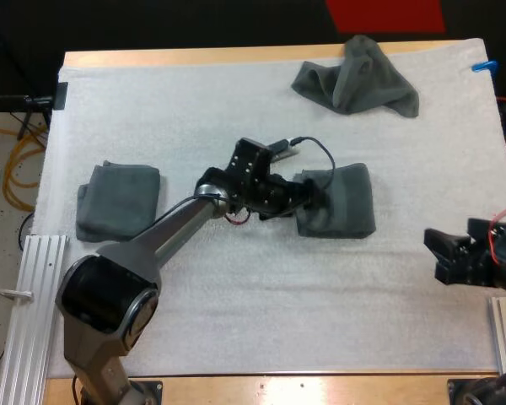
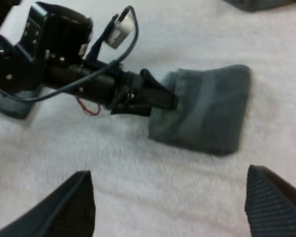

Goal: Pick towel from pile fold and stack

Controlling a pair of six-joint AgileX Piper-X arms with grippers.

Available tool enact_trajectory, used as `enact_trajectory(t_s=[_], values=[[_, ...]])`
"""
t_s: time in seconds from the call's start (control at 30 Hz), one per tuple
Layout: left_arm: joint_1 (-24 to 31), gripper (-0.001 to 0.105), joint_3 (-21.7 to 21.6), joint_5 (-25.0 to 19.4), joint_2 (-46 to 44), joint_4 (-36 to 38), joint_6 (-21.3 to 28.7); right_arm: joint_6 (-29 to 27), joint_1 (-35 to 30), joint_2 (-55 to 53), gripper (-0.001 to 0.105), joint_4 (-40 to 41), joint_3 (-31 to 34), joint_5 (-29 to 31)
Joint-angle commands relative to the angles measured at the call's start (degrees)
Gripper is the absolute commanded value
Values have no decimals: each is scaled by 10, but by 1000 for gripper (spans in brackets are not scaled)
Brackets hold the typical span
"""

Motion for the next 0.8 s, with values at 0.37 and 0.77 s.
enact_trajectory(t_s=[0.37, 0.77], values=[[-26, 78, -42, -19, 26, -2, -86, -1, 1, -7, 63, 9, -4, 4], [-33, 6, -67, 36, 47, -5, -35, -1, 1, -7, 63, 12, -4, 4]])
